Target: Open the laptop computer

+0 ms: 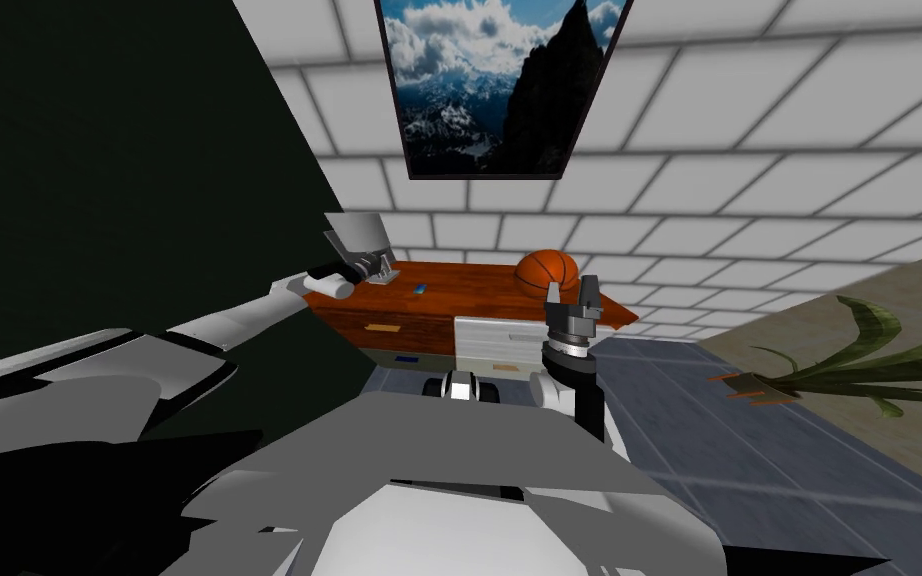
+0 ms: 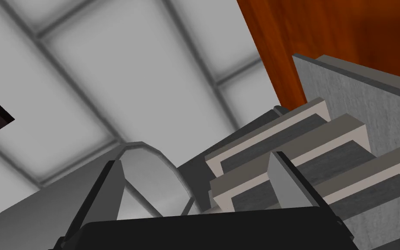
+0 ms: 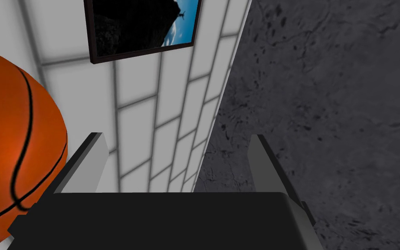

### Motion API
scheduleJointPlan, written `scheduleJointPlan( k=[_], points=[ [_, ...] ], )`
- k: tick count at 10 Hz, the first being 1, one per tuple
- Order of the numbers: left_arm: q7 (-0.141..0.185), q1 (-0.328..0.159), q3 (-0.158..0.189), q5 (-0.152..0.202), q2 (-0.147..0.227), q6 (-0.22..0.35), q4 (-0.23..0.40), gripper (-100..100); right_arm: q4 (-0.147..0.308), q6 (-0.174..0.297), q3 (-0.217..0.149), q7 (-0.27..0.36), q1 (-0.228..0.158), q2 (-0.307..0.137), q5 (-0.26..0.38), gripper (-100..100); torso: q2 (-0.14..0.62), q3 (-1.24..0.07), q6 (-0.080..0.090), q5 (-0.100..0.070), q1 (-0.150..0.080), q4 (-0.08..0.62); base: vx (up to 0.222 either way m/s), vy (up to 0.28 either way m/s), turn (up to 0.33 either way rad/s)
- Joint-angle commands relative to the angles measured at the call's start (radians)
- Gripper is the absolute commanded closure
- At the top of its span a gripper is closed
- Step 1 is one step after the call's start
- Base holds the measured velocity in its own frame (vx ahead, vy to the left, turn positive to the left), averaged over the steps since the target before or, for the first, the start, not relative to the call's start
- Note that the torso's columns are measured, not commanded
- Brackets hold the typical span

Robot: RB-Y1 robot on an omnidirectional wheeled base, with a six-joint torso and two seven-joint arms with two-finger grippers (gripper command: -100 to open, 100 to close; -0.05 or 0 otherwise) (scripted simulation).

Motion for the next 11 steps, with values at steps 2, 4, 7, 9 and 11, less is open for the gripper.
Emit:
scheduleJointPlan(
  k=[2,4,7,9,11],
  points=[
    [-0.010,-0.053,0.013,0.030,0.085,0.073,0.093,-100,0.000,0.000,0.000,0.000,0.000,0.000,0.000,0,0.002,0.001,0.001,-0.003,-0.003,0.003,-0.004,-0.074,0.003],
    [-0.010,-0.053,0.013,0.030,0.085,0.073,0.093,-100,0.000,0.000,0.000,0.000,0.000,0.000,0.000,0,0.005,0.003,-0.005,-0.002,0.001,0.005,0.009,-0.032,0.008],
    [-0.013,-0.069,0.018,0.039,0.111,0.097,0.125,-100,0.000,0.000,0.000,0.000,0.000,0.000,0.000,0,0.004,0.003,-0.007,0.000,0.003,0.003,0.002,-0.022,-0.010],
    [-0.015,-0.084,0.023,0.046,0.135,0.120,0.154,-100,0.000,0.000,0.000,0.000,0.000,0.000,0.000,0,0.008,0.005,-0.011,0.000,0.004,0.005,0.003,-0.051,0.007],
    [-0.015,-0.084,0.023,0.046,0.135,0.120,0.154,-100,0.000,0.000,0.000,0.000,0.000,0.000,0.000,0,0.010,0.007,-0.009,0.002,0.007,0.004,0.004,-0.002,0.019]
  ],
)
